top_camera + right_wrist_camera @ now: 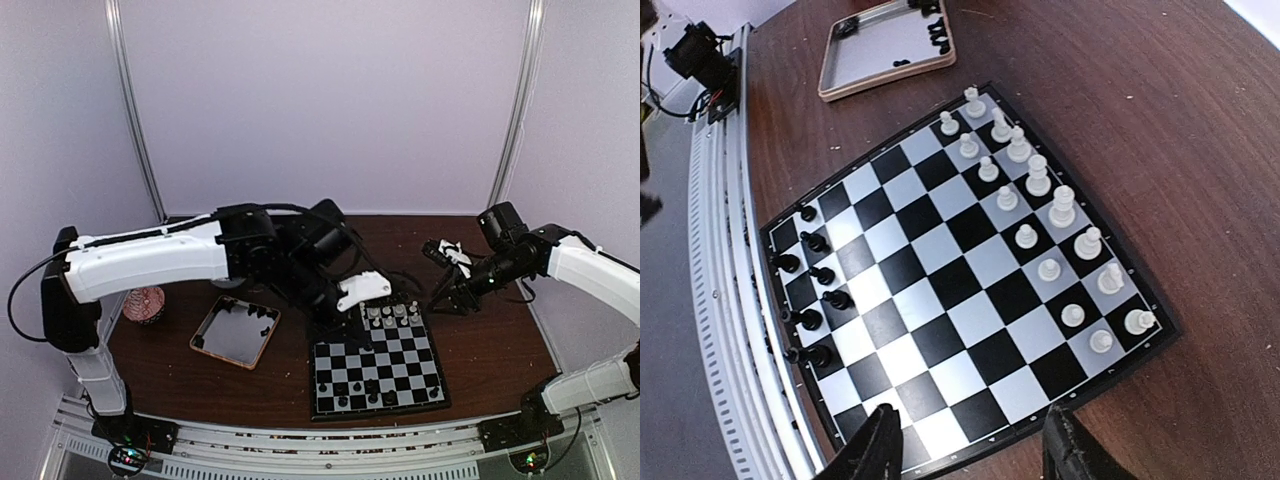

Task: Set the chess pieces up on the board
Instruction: Place the bishop on f8.

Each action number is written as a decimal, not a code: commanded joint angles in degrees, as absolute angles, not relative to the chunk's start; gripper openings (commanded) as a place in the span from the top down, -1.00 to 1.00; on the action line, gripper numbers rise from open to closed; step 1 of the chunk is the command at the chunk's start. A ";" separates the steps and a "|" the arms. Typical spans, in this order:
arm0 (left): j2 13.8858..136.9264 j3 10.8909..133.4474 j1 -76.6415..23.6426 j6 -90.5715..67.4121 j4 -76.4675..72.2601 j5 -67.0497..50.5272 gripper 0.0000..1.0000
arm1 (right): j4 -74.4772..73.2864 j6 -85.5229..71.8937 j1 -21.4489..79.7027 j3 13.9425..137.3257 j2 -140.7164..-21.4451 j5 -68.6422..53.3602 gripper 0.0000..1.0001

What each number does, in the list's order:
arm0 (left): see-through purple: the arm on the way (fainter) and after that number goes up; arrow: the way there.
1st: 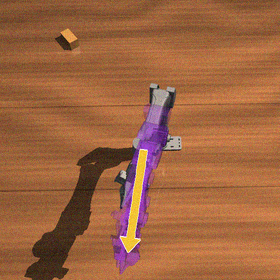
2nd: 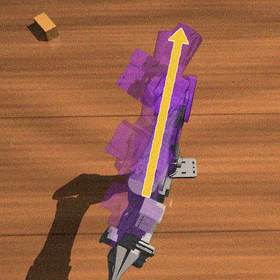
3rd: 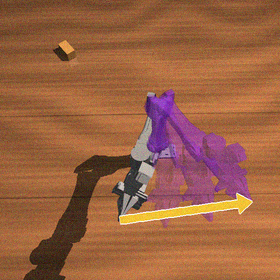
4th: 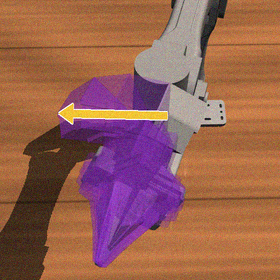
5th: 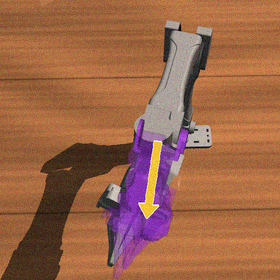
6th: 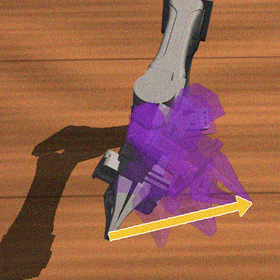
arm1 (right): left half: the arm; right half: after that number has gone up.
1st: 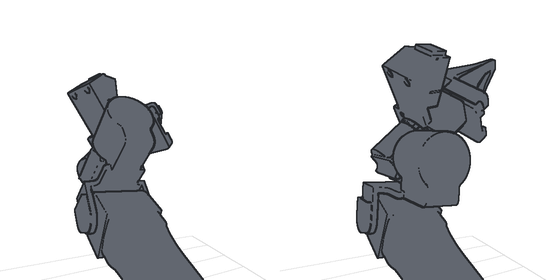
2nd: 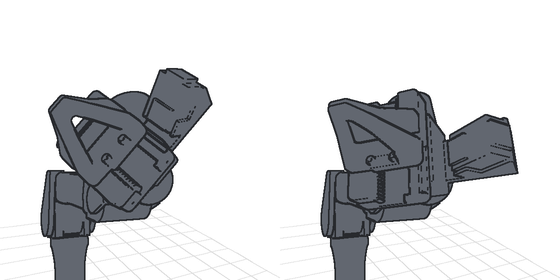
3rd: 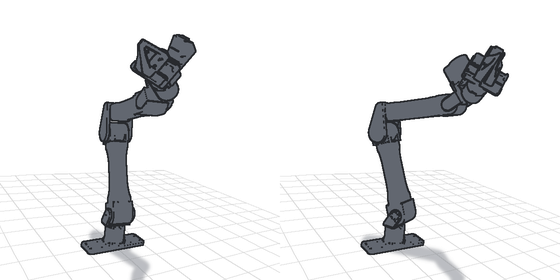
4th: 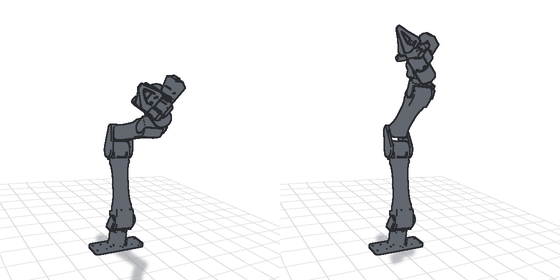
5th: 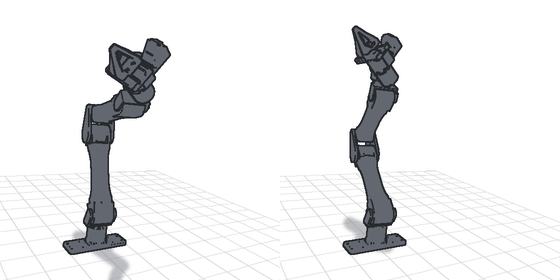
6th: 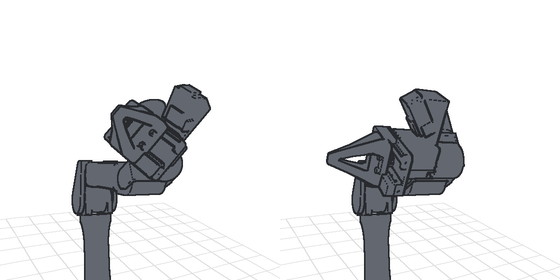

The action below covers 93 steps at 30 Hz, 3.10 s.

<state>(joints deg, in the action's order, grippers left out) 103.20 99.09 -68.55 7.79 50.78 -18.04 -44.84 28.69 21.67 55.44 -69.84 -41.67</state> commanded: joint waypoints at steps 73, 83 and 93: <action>131.40 113.84 -76.64 18.28 66.43 -6.50 0.79 | -43.42 29.09 20.30 55.17 -69.93 -40.96 0.04; 131.24 114.08 -76.73 18.28 66.54 -5.96 0.58 | -43.59 29.25 20.24 55.26 -69.87 -41.04 0.04; 127.09 114.30 -76.73 18.00 65.45 -3.64 0.46 | -43.59 29.26 20.28 55.14 -69.61 -41.12 0.04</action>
